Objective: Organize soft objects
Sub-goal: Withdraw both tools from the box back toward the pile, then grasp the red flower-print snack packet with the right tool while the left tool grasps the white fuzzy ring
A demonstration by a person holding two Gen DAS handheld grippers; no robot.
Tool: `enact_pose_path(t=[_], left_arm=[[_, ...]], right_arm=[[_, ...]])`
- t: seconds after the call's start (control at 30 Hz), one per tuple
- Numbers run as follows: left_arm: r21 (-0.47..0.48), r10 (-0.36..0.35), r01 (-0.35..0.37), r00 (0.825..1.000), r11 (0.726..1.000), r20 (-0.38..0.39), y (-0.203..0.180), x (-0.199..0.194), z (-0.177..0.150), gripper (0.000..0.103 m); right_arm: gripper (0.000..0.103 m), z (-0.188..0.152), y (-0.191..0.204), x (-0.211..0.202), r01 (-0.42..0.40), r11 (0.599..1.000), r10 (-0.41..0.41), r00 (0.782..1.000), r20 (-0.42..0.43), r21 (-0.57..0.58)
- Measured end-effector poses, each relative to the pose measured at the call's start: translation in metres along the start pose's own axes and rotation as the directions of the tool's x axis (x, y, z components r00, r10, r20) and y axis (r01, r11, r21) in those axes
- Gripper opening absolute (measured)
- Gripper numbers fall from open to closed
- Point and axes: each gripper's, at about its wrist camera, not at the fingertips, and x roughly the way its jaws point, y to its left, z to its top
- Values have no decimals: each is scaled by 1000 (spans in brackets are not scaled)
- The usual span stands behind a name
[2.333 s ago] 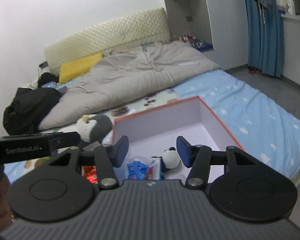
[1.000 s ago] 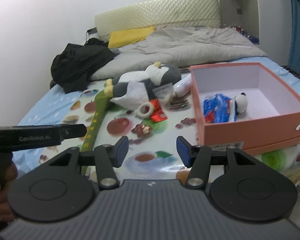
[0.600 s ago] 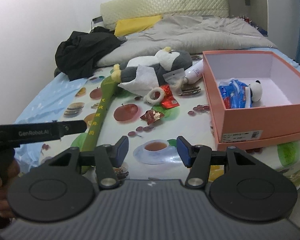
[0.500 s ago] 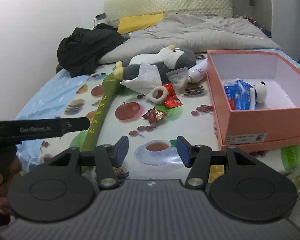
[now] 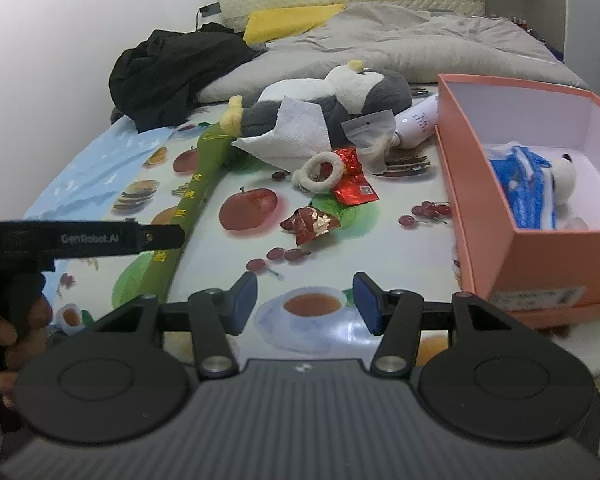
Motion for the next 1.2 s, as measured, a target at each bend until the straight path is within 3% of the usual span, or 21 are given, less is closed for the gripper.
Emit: enact_pose_path(t=[0.43, 0.47, 0.57, 0.87, 1.03, 1.2], left_arm=[[-6, -31, 31, 998, 1000, -59, 1, 100, 47, 54], [-4, -35, 35, 998, 999, -61, 1, 107, 51, 54], [-1, -46, 47, 996, 999, -70, -1, 130, 64, 54], [30, -56, 59, 992, 998, -112, -10, 194, 88, 55], [59, -61, 69, 991, 996, -118, -18, 210, 92, 59], [71, -69, 77, 992, 994, -109, -23, 218, 94, 59]], right_arm=[[56, 27, -6, 87, -22, 995, 19, 999, -31, -94], [57, 29, -7, 92, -19, 995, 16, 999, -33, -96], [73, 34, -11, 107, -26, 995, 23, 999, -34, -101], [73, 39, -18, 142, -79, 987, 74, 996, -45, -138], [66, 38, -18, 154, -126, 981, 117, 991, -68, -147], [47, 37, -16, 161, -135, 977, 123, 989, -80, -163]])
